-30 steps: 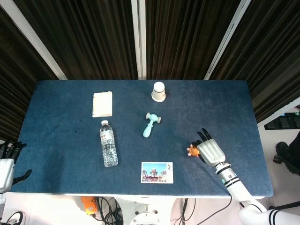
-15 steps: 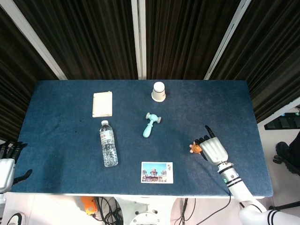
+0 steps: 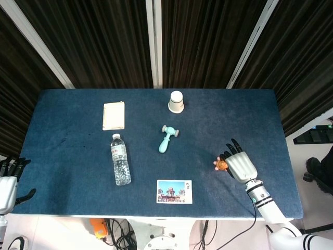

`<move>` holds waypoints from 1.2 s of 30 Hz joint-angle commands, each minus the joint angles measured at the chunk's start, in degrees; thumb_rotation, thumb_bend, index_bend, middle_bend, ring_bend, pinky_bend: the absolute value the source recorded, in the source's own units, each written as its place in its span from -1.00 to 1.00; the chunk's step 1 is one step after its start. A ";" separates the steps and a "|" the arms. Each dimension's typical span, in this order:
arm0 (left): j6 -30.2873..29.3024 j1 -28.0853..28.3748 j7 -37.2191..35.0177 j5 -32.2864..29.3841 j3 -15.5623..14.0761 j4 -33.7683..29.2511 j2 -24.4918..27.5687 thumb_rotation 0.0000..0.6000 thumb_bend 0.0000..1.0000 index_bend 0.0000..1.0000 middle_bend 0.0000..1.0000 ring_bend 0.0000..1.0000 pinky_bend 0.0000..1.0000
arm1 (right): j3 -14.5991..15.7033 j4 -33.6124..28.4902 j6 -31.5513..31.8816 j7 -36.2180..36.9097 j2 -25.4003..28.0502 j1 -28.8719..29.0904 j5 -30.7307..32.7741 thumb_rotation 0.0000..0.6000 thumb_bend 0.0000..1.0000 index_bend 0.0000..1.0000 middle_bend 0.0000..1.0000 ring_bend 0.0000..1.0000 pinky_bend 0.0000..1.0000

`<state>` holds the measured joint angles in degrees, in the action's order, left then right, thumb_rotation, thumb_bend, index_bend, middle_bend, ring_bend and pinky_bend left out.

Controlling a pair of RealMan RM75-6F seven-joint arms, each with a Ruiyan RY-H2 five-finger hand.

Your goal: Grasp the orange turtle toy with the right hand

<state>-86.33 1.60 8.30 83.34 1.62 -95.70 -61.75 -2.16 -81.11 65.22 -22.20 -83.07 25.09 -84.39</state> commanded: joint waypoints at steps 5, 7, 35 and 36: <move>0.07 -0.01 -0.10 -0.10 0.01 0.05 0.03 1.00 -0.68 -0.61 -0.73 -0.99 -0.81 | 0.21 -1.07 -1.57 -0.45 0.73 0.51 0.99 1.00 -0.53 -0.29 -0.28 -0.81 -1.00; 0.11 0.01 -0.14 -0.12 0.02 0.08 0.02 1.00 -0.68 -0.61 -0.73 -0.99 -0.81 | 0.24 -1.43 -2.06 -0.69 1.02 0.58 1.47 1.00 -0.53 -0.34 -0.32 -0.84 -1.00; -0.04 -0.03 -0.45 0.06 0.05 0.19 0.12 1.00 -0.68 -0.59 -0.73 -0.99 -0.81 | 0.88 4.19 3.15 2.39 -3.29 0.32 -3.15 1.00 0.12 1.00 0.82 -0.19 -1.00; -0.08 -0.05 -0.42 0.11 0.03 0.15 0.14 1.00 -0.68 -0.59 -0.73 -0.99 -0.81 | 0.95 4.43 3.28 2.75 -3.31 0.28 -3.35 1.00 0.11 1.00 0.83 -0.18 -1.00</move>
<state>-86.42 1.55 7.89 83.45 1.65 -95.56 -61.61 -1.37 -77.04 68.22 -19.85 -86.12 25.49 -87.38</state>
